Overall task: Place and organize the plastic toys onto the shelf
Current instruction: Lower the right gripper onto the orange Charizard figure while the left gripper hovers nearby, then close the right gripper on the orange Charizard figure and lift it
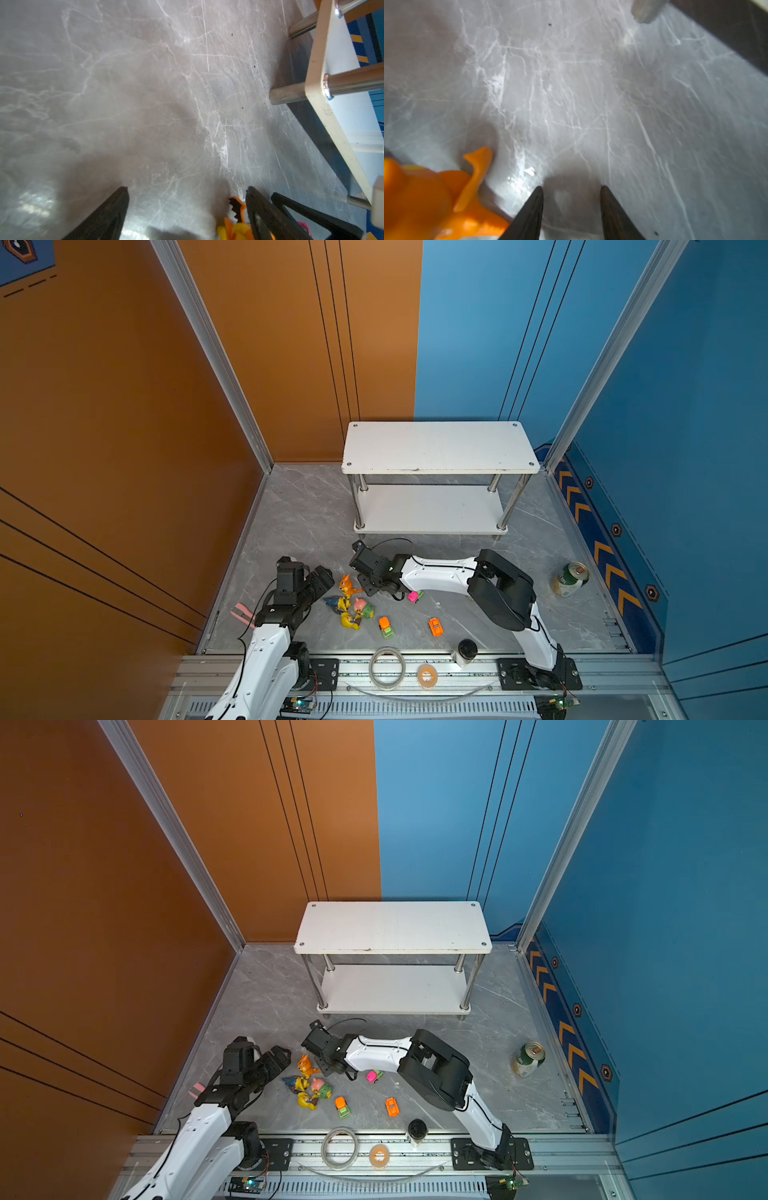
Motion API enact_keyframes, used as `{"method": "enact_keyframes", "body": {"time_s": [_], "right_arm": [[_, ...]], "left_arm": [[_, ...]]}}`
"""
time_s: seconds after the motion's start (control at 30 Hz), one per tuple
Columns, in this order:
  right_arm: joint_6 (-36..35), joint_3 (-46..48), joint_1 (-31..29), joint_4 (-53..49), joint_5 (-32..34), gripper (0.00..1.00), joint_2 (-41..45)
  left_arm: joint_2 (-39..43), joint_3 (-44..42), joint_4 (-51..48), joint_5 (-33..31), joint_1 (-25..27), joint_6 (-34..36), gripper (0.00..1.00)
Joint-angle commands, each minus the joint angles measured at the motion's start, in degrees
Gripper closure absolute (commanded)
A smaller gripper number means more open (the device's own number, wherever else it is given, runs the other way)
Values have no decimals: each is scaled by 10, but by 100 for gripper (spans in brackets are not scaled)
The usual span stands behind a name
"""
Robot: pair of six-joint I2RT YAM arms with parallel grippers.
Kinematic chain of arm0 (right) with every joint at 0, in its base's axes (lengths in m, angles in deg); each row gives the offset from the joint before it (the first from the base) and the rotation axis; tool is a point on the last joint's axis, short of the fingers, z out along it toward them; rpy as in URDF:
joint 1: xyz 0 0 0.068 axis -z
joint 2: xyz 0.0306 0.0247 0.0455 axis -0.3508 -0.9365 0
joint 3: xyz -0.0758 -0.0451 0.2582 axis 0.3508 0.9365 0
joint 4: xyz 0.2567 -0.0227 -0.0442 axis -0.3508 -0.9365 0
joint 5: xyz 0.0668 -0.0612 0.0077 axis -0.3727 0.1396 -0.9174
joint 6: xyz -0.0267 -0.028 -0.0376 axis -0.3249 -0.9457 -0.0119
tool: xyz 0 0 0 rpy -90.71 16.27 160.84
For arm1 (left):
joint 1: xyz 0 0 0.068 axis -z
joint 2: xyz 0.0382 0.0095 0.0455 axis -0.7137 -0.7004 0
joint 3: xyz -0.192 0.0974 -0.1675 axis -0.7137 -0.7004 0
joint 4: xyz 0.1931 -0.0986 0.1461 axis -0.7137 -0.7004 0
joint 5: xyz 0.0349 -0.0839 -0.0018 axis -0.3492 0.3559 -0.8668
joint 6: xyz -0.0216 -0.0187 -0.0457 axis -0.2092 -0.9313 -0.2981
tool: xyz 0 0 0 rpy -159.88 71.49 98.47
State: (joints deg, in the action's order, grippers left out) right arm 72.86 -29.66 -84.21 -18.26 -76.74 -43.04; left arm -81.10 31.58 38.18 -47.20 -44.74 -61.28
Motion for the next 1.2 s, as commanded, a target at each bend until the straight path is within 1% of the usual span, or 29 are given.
{"method": "enact_keyframes", "body": {"time_s": [0.0, 0.1, 0.2, 0.27, 0.33, 0.4, 0.5, 0.57, 0.7, 0.87, 1.03, 1.17], "right_arm": [[4, 23, 1, -1, 33, 53, 59], [6, 34, 0, -1, 36, 52, 92], [10, 23, -7, -16, 31, 47, 114], [14, 7, -14, -26, 17, 40, 117], [19, -19, -20, -40, -7, 30, 109], [23, -50, -23, -59, -38, 25, 90], [28, -84, -24, -70, -83, 22, 58], [28, -101, -25, -74, -101, 24, 40], [22, -140, -27, -97, -129, 28, -6], [6, -160, -29, -111, -137, 30, -36], [-7, -165, -29, -105, -141, 45, -55], [-19, -165, -29, -86, -146, 49, -66]], "left_arm": [[-5, -8, 20, -3, 13, -2, 27], [-7, -5, 35, -7, 20, -3, 36], [-7, -5, 42, -10, 23, -5, 38], [-4, -5, 41, -12, 24, -6, 39], [1, -4, 36, -18, 24, -6, 38], [8, -2, 30, -25, 24, -6, 35], [18, 0, 0, -36, 24, -6, 25], [24, 2, -13, -42, 23, -5, 22], [33, 3, -36, -57, 21, -3, 21], [43, -3, -39, -59, 16, -7, 19], [38, -2, -37, -57, 13, -8, 15], [34, -3, -34, -55, 13, -8, 15]]}}
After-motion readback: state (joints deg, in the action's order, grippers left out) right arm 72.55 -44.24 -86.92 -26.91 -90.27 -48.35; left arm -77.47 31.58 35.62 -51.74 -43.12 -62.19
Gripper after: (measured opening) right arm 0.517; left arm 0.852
